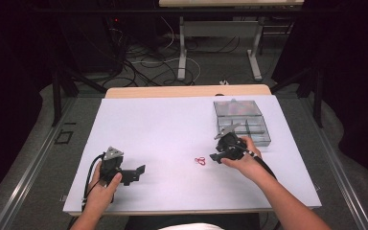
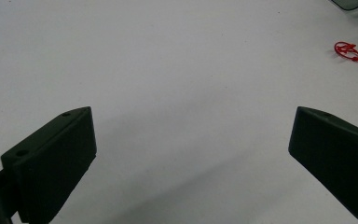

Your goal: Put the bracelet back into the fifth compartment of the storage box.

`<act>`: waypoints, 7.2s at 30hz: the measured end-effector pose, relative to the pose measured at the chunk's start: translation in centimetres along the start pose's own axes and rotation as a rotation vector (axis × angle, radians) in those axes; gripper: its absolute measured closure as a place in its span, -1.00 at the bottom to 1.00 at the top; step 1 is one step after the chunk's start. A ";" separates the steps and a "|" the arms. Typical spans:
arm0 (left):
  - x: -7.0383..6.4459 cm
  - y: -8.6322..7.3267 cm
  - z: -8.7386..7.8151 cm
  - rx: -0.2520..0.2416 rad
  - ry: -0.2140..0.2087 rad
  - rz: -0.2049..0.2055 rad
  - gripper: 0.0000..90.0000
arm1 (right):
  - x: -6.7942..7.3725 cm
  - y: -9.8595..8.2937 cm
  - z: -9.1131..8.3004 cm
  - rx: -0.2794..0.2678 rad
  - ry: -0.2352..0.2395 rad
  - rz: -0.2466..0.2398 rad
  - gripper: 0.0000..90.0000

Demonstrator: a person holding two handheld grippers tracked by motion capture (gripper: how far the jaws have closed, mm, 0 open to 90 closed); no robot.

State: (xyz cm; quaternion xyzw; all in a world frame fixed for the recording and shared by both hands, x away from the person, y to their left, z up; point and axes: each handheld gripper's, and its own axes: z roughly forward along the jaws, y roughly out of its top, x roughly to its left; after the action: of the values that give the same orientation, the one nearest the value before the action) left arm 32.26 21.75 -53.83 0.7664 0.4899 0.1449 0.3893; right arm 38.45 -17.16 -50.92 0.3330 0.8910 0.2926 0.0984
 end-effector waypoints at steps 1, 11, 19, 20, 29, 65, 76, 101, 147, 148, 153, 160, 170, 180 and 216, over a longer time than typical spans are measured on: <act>0.0 0.0 0.0 0.000 -0.001 0.000 -0.99 | 0.0 0.0 0.2 -0.013 0.004 -0.009 0.26; 0.1 0.0 0.0 -0.001 -0.003 -0.013 -0.99 | 0.5 0.7 1.1 -0.016 0.063 0.002 0.27; 0.1 0.0 0.1 0.000 -0.005 -0.012 -0.98 | 0.7 1.2 1.9 0.002 0.081 -0.020 0.32; 0.1 0.0 0.1 0.000 -0.003 -0.012 -0.98 | 0.8 1.3 2.1 -0.004 0.080 -0.026 0.34; 0.2 0.0 0.1 0.002 -0.001 -0.006 -0.98 | 0.8 1.7 2.9 -0.002 0.097 -0.024 0.39; 0.3 -0.1 0.1 0.004 -0.001 -0.014 -0.98 | 1.7 2.1 5.3 0.077 0.101 -0.011 0.65; 0.3 -0.1 0.1 0.005 0.000 -0.014 -0.98 | 1.5 2.1 5.4 0.091 0.077 -0.028 0.83; 0.3 -0.1 0.2 0.007 0.000 -0.013 -0.97 | 1.4 2.1 5.1 0.079 0.091 0.060 1.00; 0.3 -0.2 0.4 0.013 -0.005 -0.020 -0.97 | -2.0 1.8 4.3 -0.032 0.151 0.434 1.00; 0.3 -0.2 0.4 0.013 -0.004 -0.020 -0.97 | -2.1 1.8 4.4 -0.041 0.154 0.440 1.00; 0.3 -0.2 0.4 0.016 -0.003 -0.020 -0.97 | -2.6 1.8 4.2 -0.051 0.152 0.467 1.00; 0.3 -0.2 0.5 0.017 -0.006 -0.016 -0.97 | -3.1 2.2 4.0 -0.075 0.149 0.492 1.00; 0.3 -0.2 0.5 0.019 -0.008 -0.019 -0.97 | -3.3 3.7 4.2 -0.085 0.138 0.501 1.00; 0.4 -0.2 0.6 0.022 -0.009 -0.018 -0.97 | -3.6 5.1 4.6 -0.076 0.124 0.506 1.00; 0.4 -0.2 0.6 0.027 -0.007 -0.015 -0.97 | -8.8 5.5 0.4 -0.115 0.016 0.637 1.00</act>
State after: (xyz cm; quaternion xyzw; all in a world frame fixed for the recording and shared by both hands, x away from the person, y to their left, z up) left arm 32.69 21.86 -54.48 0.7683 0.4963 0.1325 0.3820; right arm 48.23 -19.34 -48.21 0.5865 0.7248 0.3613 0.0135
